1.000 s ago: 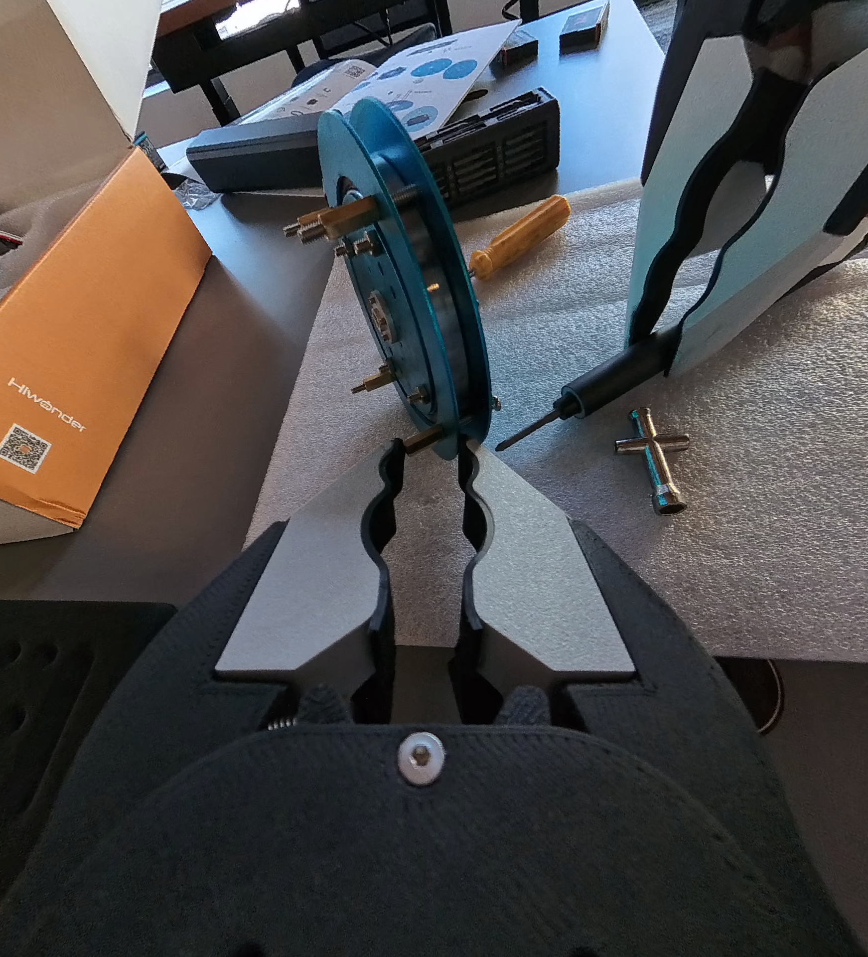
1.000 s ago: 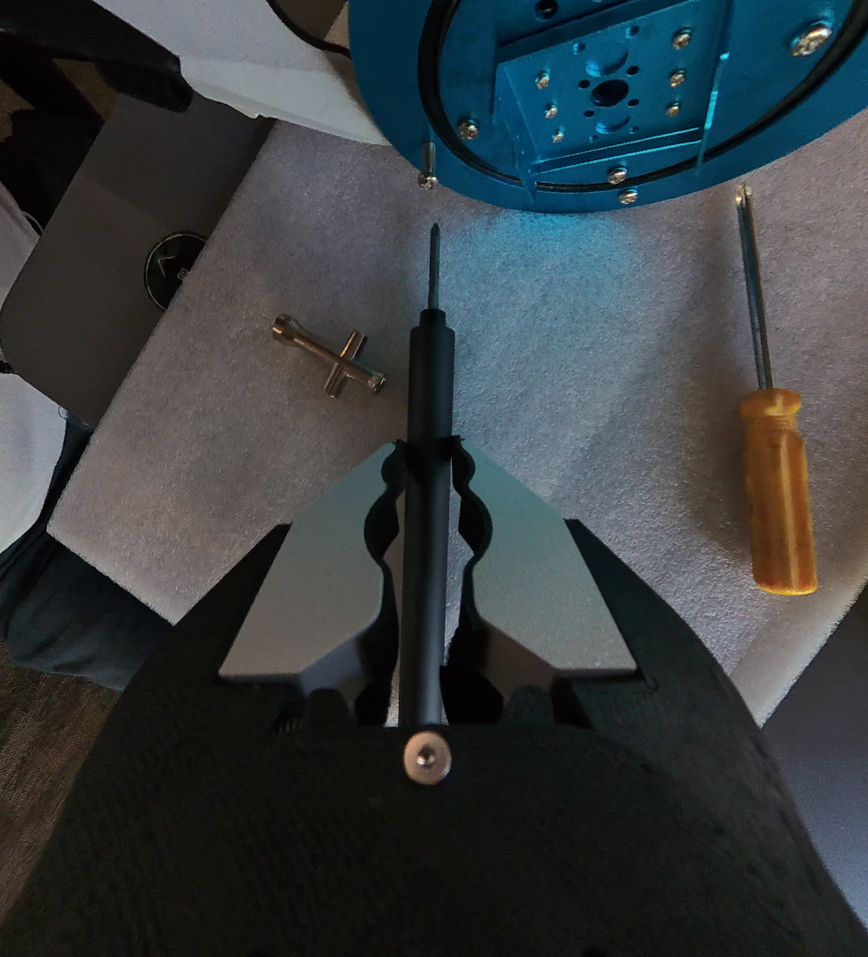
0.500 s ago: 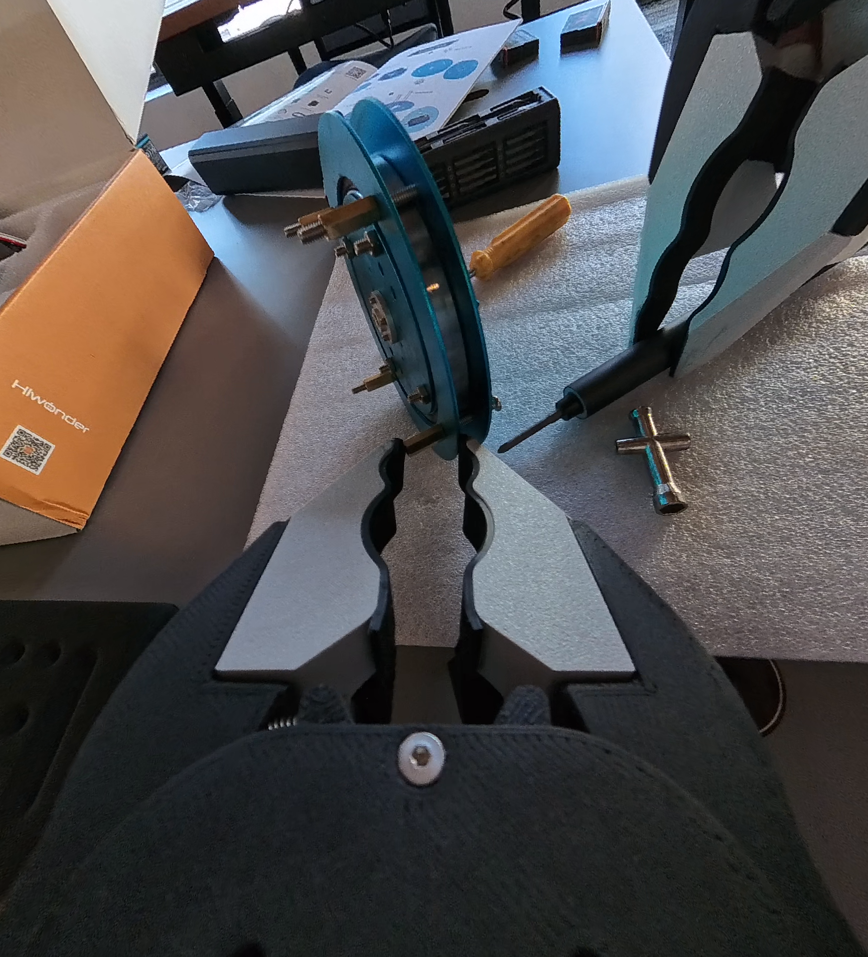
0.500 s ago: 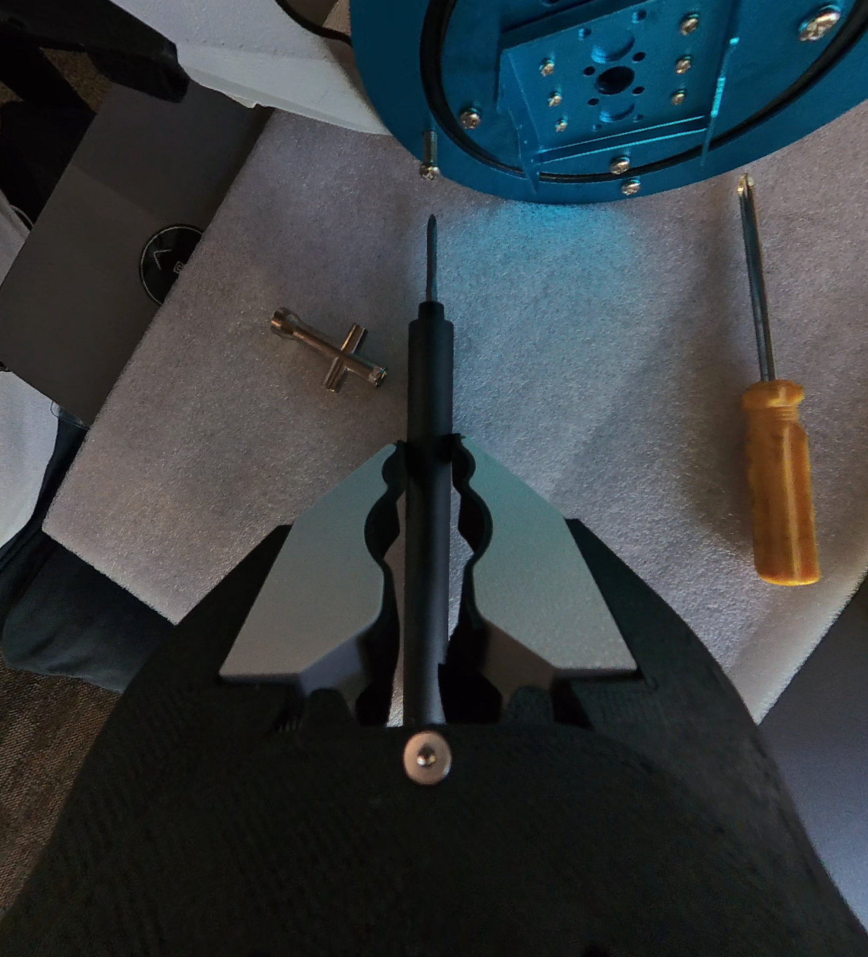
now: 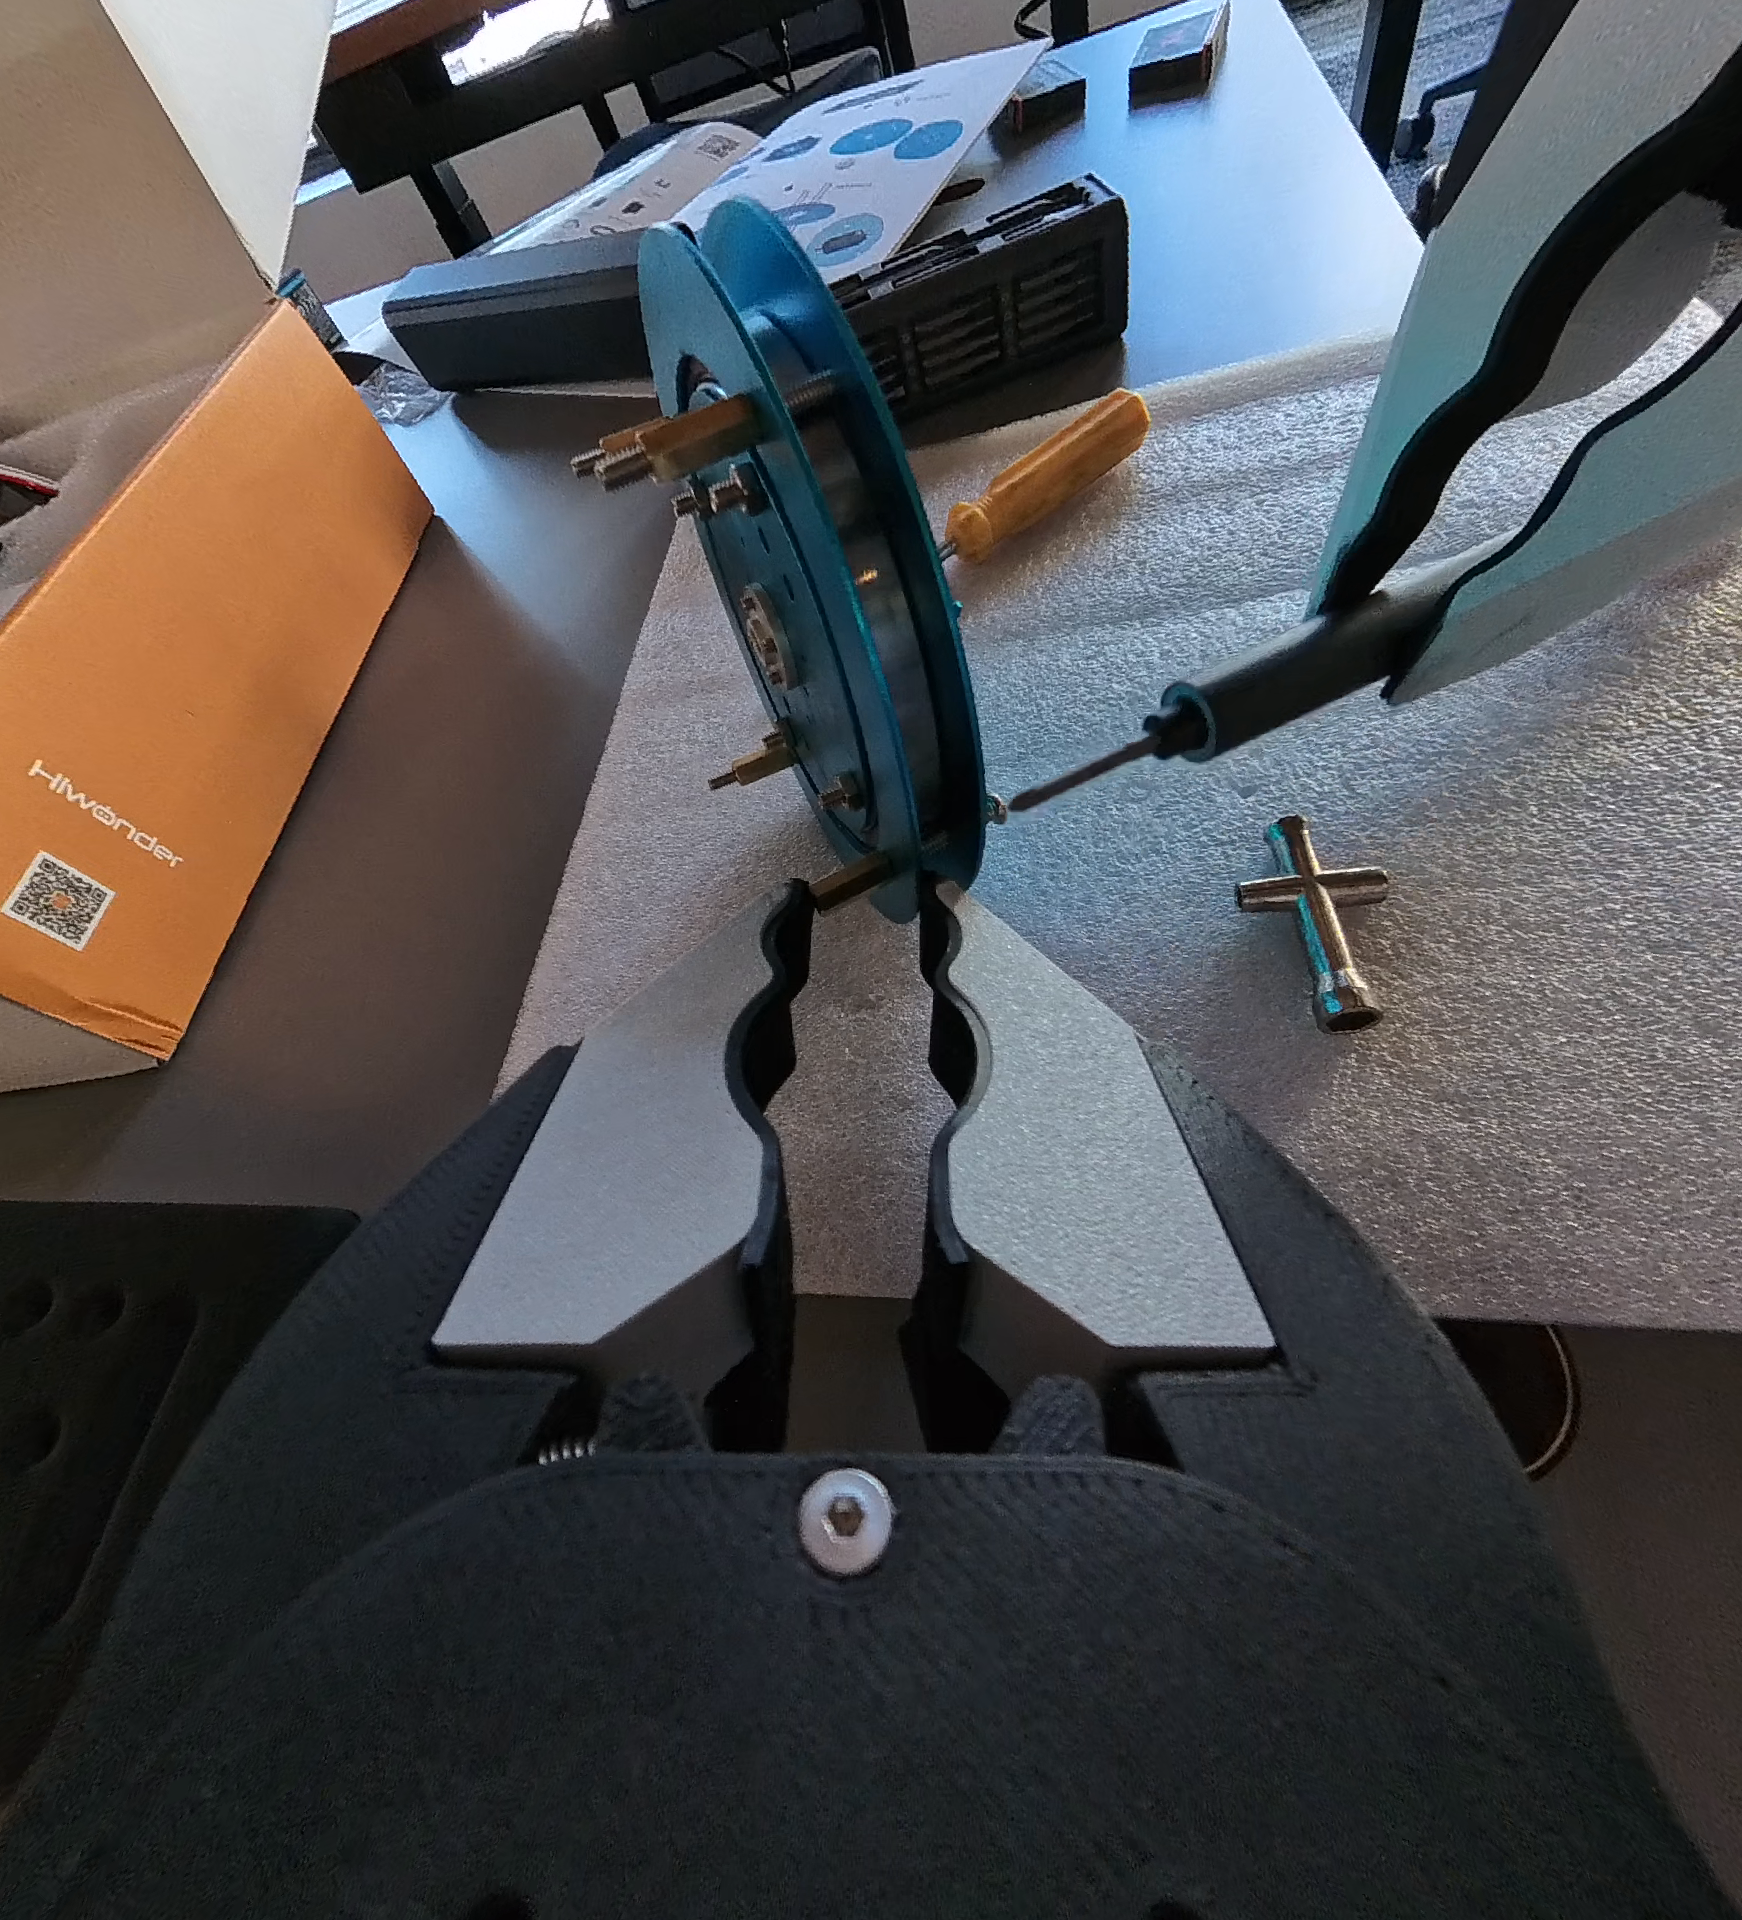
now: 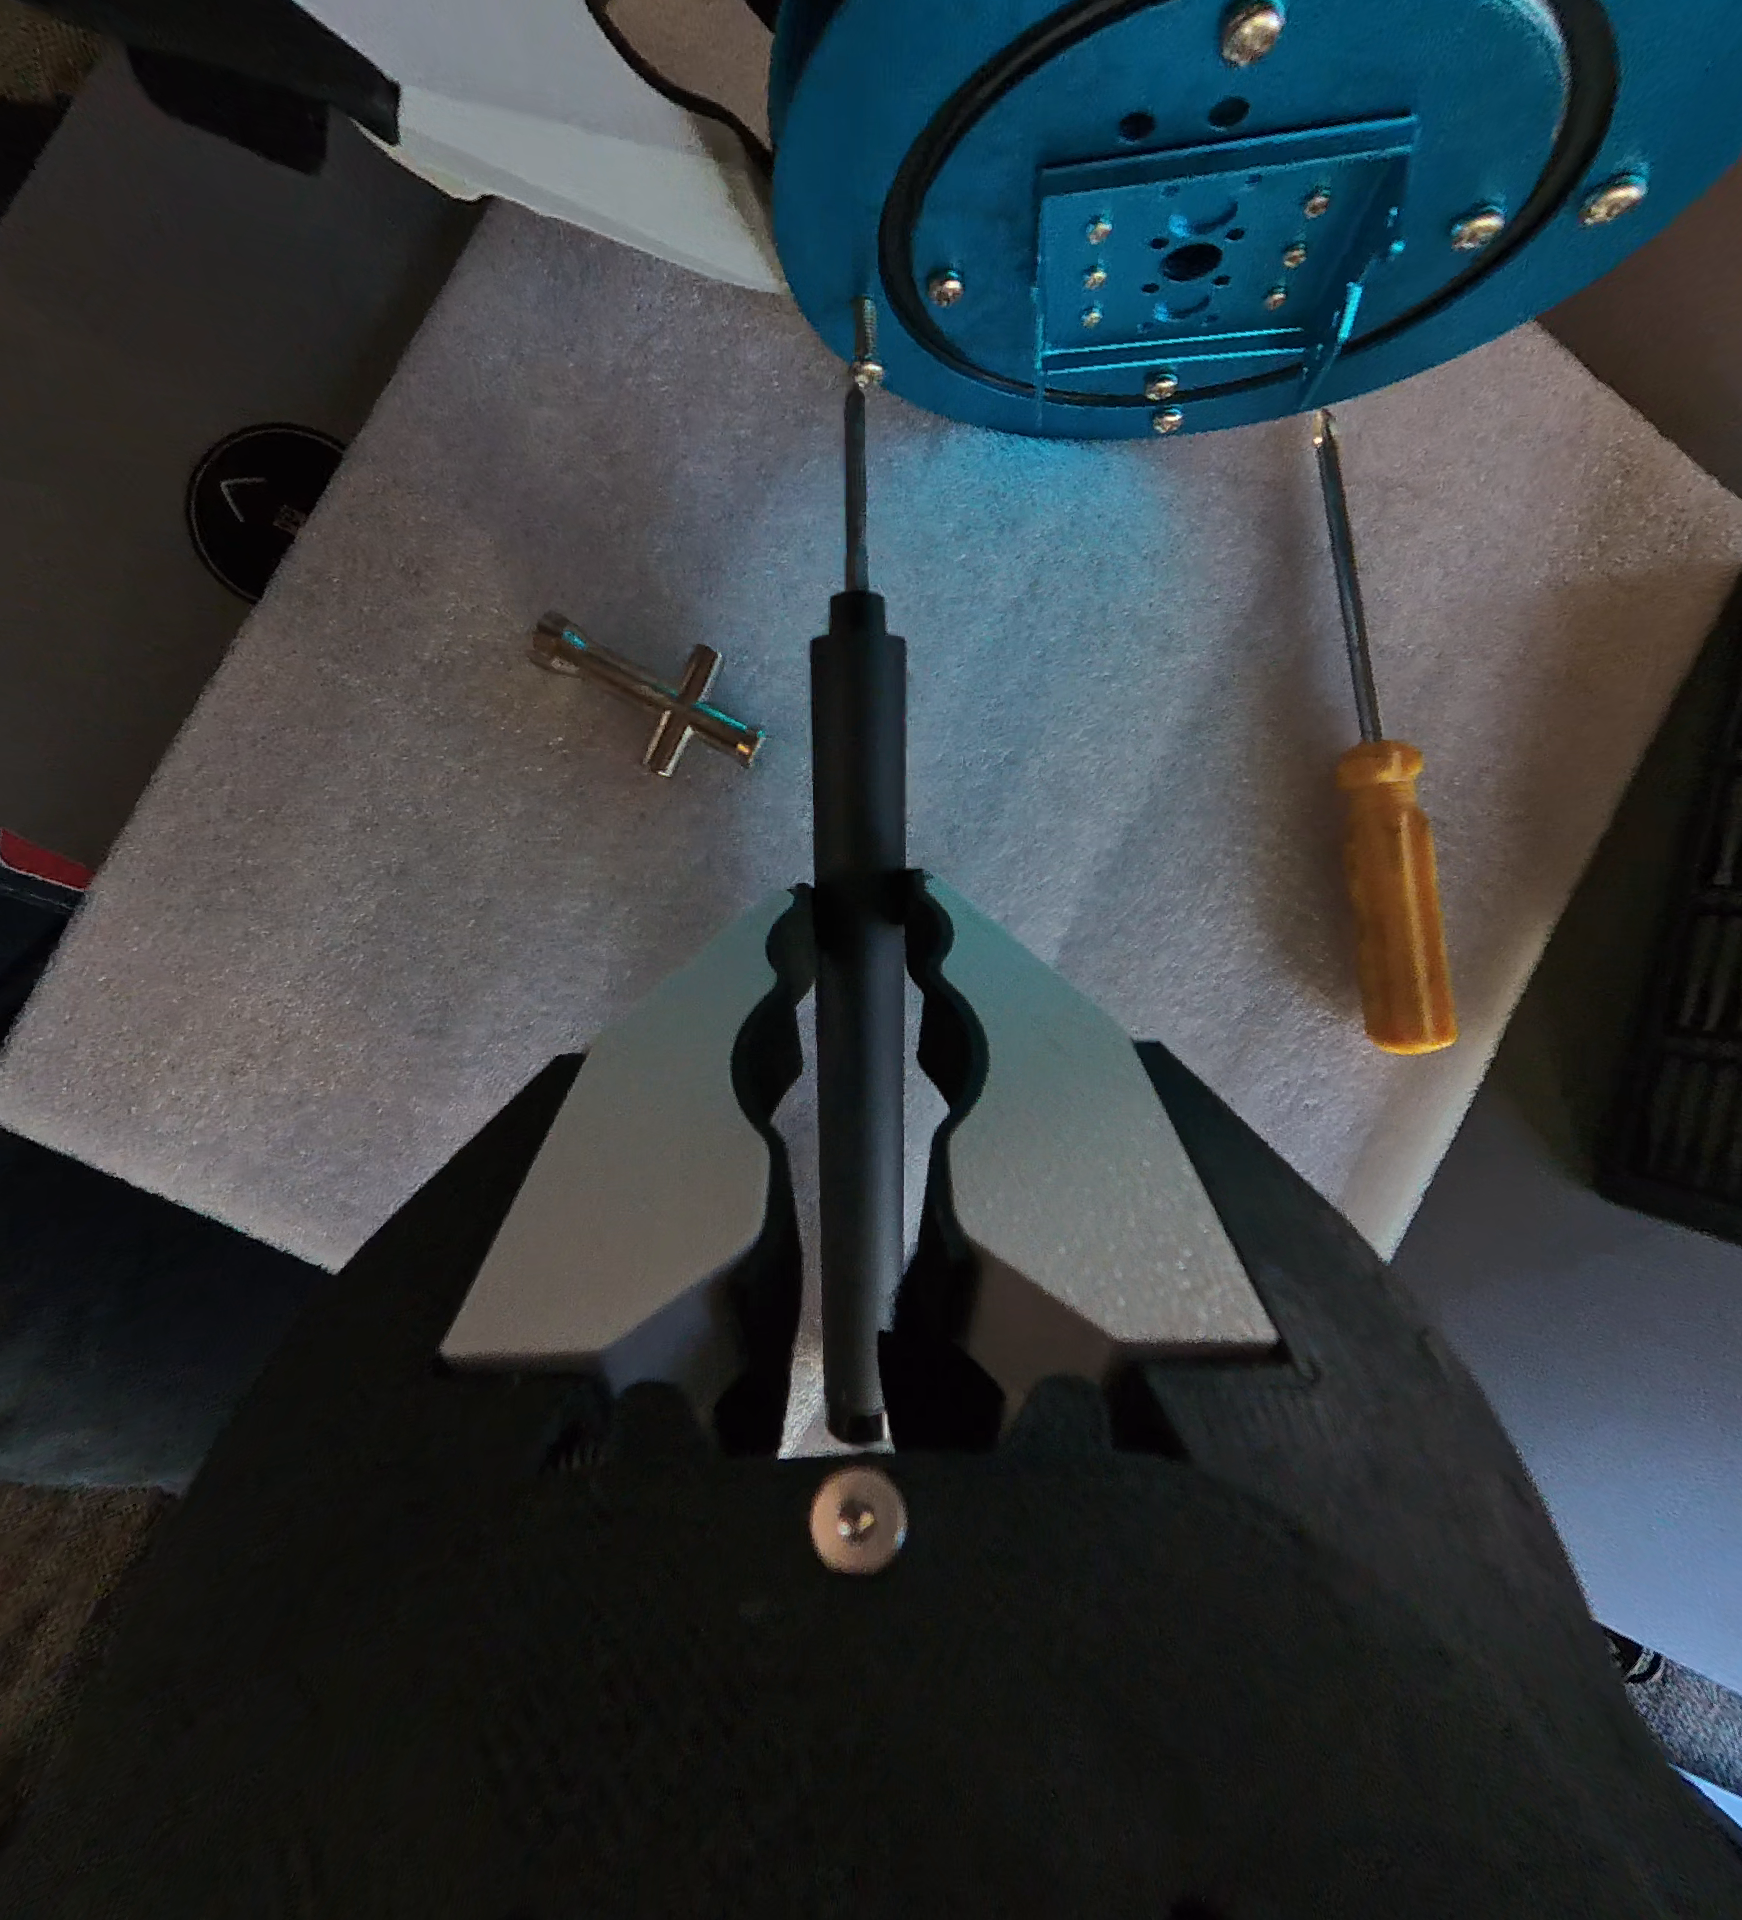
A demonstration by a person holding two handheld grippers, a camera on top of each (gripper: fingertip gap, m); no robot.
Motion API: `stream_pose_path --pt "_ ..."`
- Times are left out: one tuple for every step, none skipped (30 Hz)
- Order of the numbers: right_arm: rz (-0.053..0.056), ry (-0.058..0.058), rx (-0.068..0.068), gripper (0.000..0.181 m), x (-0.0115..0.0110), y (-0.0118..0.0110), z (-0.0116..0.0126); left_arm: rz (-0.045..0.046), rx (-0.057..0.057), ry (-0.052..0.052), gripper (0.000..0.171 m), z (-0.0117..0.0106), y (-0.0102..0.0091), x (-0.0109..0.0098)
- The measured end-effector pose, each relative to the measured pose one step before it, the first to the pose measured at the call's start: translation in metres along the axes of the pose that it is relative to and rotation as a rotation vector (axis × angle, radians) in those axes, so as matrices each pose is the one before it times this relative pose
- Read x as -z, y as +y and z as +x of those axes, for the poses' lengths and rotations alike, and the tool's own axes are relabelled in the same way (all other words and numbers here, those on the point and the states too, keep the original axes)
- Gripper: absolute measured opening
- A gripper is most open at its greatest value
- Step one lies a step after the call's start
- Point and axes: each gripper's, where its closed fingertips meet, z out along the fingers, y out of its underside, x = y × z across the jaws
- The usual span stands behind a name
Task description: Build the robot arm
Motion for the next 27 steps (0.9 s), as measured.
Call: stream_pose_path --pt "0.0081 0.0103 -0.0034 0.015 0.00014 0.00039 0.00171 -0.00005 -0.0002 -0.0005 0.019 -0.00009 0.00001 0.00000" --pt "0.0102 -0.0007 -0.0047 0.015 0.00014 -0.00023 0.00019 -0.00002 -0.0004 -0.0004 0.019 0.00001 -0.00003 -0.00001" --pt "0.0078 -0.0064 -0.0042 0.015 -0.00005 -0.00058 -0.00081 0.00006 -0.0003 -0.0002 0.019 0.00004 -0.00004 -0.00001" --pt "0.0035 -0.0047 -0.0001 0.015 -0.00033 -0.00049 -0.00087 0.00010 -0.0001 -0.0001 0.019 0.00000 0.00007 -0.00005" --pt "-0.0009 -0.0003 0.0029 0.015 -0.00049 -0.00012 -0.00030 0.00002 0.0001 -0.0001 0.019 0.00008 -0.00004 -0.00001" --pt "-0.0040 0.0014 0.0024 0.015 -0.00055 0.00026 -0.00007 -0.00001 0.0003 0.0000 0.019 -0.00011 -0.00005 0.00005" --pt "-0.0021 -0.0001 0.0003 0.015 -0.00046 0.00008 -0.00004 0.00001 0.0004 0.0000 0.019 0.00002 0.00000 0.00000" --pt "0.0002 -0.0010 -0.0004 0.015 -0.00024 0.00005 0.00002 0.00001 0.0000 -0.0005 0.019 -0.00006 0.00000 0.00000" --pt "0.0027 -0.0017 -0.0013 0.015 -0.00011 0.00002 -0.00002 0.00001 -0.0002 -0.0006 0.019 -0.00007 0.00009 -0.00004" --pt "0.0033 -0.0017 -0.0033 0.015 0.00002 -0.00008 0.00015 0.00000 -0.0001 -0.0005 0.019 -0.00006 0.00004 0.00009" --pt "0.0034 -0.0012 -0.0049 0.015 0.00010 -0.00010 0.00033 0.00011 -0.0002 -0.0002 0.019 0.00006 -0.00005 -0.00001" --pt "0.0023 -0.0021 -0.0043 0.015 -0.00004 0.00002 0.00003 0.00009 0.0001 0.0001 0.019 -0.00007 0.00002 0.00000" --pt "0.0003 0.0003 -0.0024 0.015 -0.00010 0.00008 0.00016 0.00006 0.0002 0.0007 0.019 0.00011 -0.00001 0.00000" --pt "0.0009 0.0045 0.0004 0.015 -0.00020 -0.00010 0.00086 -0.00011 -0.0003 0.0012 0.019 0.00012 -0.00002 -0.00008" --pt "-0.0012 -0.0016 -0.0004 0.015 -0.00041 0.00020 -0.00005 0.00009 -0.0006 0.0005 0.019 0.00014 -0.00001 0.00008" --pt "-0.0023 -0.0042 -0.0015 0.015 -0.00036 0.00016 -0.00034 -0.00015 -0.0009 -0.0001 0.019 0.00004 0.00008 -0.00004" --pt "0.0006 -0.0012 0.0014 0.015 -0.00010 -0.00056 -0.00015 -0.00026 -0.0015 -0.0003 0.019 0.00004 -0.00003 0.00000" --pt "-0.0023 0.0021 0.0027 0.015 0.00010 -0.00024 0.00011 0.00055 -0.0012 -0.0006 0.019 -0.00002 0.00001 0.00000" --pt "-0.0024 0.0029 0.0025 0.015 0.00016 -0.00015 0.00019 0.00005 -0.0001 0.0000 0.019 -0.00009 0.00006 0.00009" --pt "-0.0017 0.0042 -0.0002 0.015 0.00012 -0.00018 0.00038 0.00003 0.0001 -0.0001 0.019 -0.00013 -0.00001 -0.00009" --pt "-0.0018 0.0047 -0.0057 0.015 -0.00023 -0.00003 0.00064 0.00024 -0.0003 -0.0005 0.019 -0.00019 0.00000 -0.00001" --pt "-0.0014 0.0020 -0.0080 0.015 -0.00026 -0.00009 0.00010 0.00017 -0.0010 -0.0012 0.019 -0.00024 -0.00002 -0.00001" --pt "0.0005 0.0034 -0.0064 0.015 -0.00017 -0.00009 0.00003 -0.00003 -0.0016 -0.0018 0.019 -0.00013 0.00006 0.00004" --pt "0.0005 0.0056 -0.0012 0.015 0.00014 0.00006 0.00016 -0.00021 -0.0031 -0.0018 0.019 0.00005 -0.00001 0.00003" --pt "0.0017 0.0073 0.0036 0.015 0.00018 -0.00012 0.00001 0.00031 -0.0057 -0.0027 0.019 0.00001 0.00006 -0.00001" --pt "-0.0005 0.0072 0.0069 0.015 0.00002 0.00032 -0.00012 0.00010 -0.0061 -0.0025 0.019 0.00020 0.00002 -0.00001" --pt "0.0001 0.0052 0.0025 0.015 -0.00014 0.00022 -0.00009 -0.00028 -0.0051 -0.0029 0.019 0.00007 -0.00003 -0.00002"
